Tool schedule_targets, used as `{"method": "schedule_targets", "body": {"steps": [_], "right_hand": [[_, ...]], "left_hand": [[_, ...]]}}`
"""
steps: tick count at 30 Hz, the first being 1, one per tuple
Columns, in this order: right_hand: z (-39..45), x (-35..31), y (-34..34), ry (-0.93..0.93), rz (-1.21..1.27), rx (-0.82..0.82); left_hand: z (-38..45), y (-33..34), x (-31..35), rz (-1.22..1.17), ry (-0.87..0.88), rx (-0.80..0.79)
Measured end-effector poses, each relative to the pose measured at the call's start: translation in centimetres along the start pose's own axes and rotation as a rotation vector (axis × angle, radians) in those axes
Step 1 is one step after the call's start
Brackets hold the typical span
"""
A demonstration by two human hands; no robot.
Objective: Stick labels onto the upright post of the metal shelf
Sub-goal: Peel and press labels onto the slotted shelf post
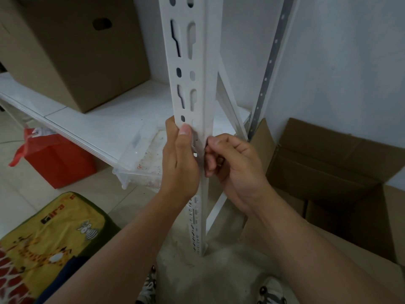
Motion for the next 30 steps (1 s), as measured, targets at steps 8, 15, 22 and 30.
{"method": "schedule_targets", "body": {"steps": [8, 15, 22, 30], "right_hand": [[-0.19, 0.39, 0.05, -0.022, -0.070, 0.066], [-0.20, 0.14, 0.23, 0.003, -0.006, 0.024], [-0.39, 0.03, 0.13, -0.004, -0.021, 0.012], [-0.38, -0.31, 0.37, -0.035, -0.094, 0.031]], "left_hand": [[-0.07, -0.08, -0.04, 0.013, 0.019, -0.005], [-0.06, -0.20, -0.07, 0.013, 0.007, -0.019], [0.05, -0.20, -0.18, -0.028, -0.076, -0.066], [-0.08, 0.01, -0.04, -0.050, -0.051, -0.017]]}}
Point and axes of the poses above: each hand's wrist, its own z-axis towards the middle knuckle, its own y-axis out of the palm, x = y × z, the point moved 2 cm from there along z, towards the middle knuckle, and after that the axes turned 5 degrees about -y, right-handed, at the moved point
